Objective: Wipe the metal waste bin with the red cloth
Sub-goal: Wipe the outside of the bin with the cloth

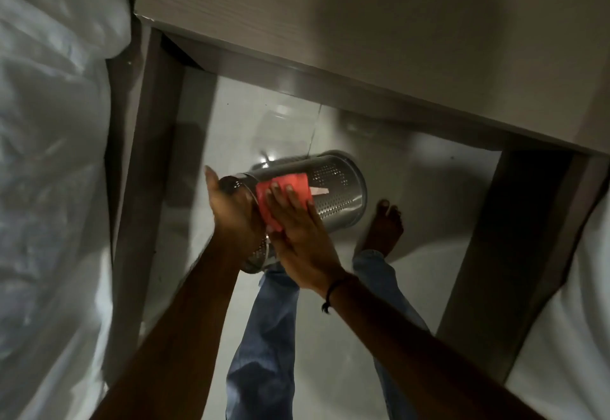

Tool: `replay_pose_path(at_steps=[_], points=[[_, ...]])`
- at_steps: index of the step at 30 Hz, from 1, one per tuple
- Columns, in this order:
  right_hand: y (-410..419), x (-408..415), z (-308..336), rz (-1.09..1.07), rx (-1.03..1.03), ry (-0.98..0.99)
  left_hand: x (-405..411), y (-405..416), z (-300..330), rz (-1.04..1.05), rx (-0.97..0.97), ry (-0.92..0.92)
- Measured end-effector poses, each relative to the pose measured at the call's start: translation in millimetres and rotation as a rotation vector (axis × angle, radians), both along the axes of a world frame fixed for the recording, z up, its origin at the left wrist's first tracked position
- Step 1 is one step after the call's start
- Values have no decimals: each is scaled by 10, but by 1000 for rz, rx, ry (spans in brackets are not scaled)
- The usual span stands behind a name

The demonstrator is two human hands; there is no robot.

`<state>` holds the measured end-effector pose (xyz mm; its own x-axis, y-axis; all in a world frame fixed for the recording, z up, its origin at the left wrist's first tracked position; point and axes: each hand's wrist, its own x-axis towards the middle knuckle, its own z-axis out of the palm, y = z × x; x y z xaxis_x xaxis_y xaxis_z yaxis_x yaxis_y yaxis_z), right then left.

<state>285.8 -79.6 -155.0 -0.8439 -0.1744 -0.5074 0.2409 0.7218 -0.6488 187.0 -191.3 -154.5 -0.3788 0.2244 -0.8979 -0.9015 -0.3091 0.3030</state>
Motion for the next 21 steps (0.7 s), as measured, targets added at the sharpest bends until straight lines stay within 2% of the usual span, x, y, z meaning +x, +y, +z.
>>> replay_pose_path(at_steps=[2, 4, 7, 10, 13, 17, 21], points=[[-27, 95, -6, 59, 26, 5, -4, -30, -41, 28, -36, 2], [-19, 92, -26, 30, 14, 2, 75, -45, -63, 5, -45, 33], [19, -50, -38, -166, -52, 7, 260, -27, -84, -73, -109, 61], [37, -219, -52, -314, -86, 12, 320, -63, -72, -168, -43, 11], [-19, -136, -11, -252, -77, 3, 216, -125, -116, -178, -79, 11], [-194, 151, 24, -11, -5, 6, -26, -143, -90, 51, -139, 10], [-243, 34, -31, -44, -26, 7, -12, -152, -125, 39, -138, 51]])
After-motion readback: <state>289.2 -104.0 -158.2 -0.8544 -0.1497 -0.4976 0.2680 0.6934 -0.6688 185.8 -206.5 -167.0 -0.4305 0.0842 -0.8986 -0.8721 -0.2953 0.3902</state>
